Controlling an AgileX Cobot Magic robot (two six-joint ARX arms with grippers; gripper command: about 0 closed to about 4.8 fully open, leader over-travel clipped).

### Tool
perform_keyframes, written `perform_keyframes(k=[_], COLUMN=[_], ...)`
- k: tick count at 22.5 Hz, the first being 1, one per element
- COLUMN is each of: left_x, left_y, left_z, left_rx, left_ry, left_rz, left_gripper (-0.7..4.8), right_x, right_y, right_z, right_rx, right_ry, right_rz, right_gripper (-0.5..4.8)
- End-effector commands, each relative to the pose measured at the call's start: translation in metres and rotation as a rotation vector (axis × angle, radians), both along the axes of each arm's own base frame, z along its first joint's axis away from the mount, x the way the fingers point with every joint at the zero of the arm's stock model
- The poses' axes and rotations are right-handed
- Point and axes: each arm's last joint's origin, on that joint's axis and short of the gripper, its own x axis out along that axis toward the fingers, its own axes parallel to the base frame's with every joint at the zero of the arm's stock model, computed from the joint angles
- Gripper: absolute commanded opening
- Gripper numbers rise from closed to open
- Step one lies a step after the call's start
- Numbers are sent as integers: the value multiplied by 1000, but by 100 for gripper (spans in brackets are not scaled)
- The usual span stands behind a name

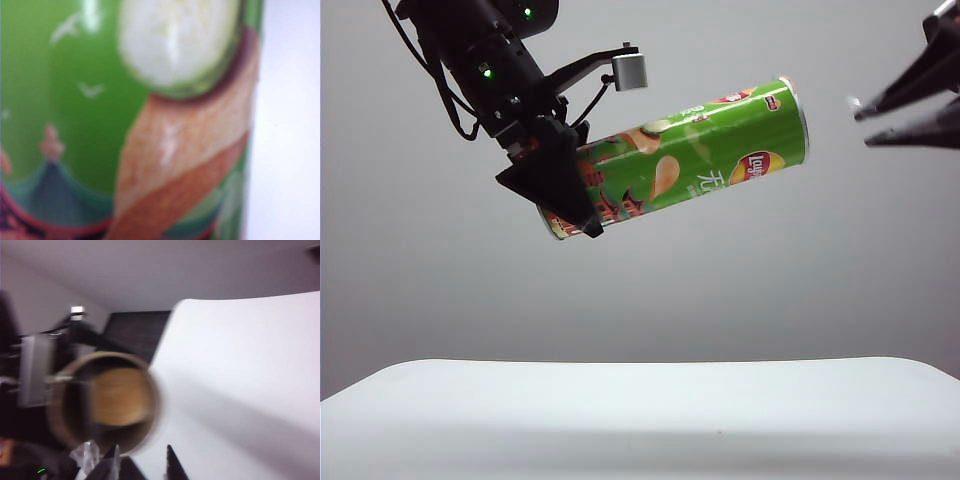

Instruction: Pick up the green tub of chips from the desk, pull out the transparent container with the chips inside partially, and then place the chips back on the desk.

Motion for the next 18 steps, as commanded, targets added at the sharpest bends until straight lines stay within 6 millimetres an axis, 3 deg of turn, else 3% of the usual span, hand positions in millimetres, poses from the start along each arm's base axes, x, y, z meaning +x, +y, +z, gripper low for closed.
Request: perform_keyframes(k=[1, 7, 18], left_x=[-1, -3, -6], left_y=[1, -1, -8], left_z=[-2, -2, -1], left_rx=[8, -14, -29], left_ry=[25, 40, 46], left_rz=[-7, -24, -53], left_gripper=[233, 233, 233], right_x=[2, 3, 3], right_y=[2, 7, 34], right_z=[9, 12, 11], right_rx=[63, 74, 36], right_ry=[-35, -45, -60], right_rz=[53, 79, 126], right_gripper=[117, 117, 117])
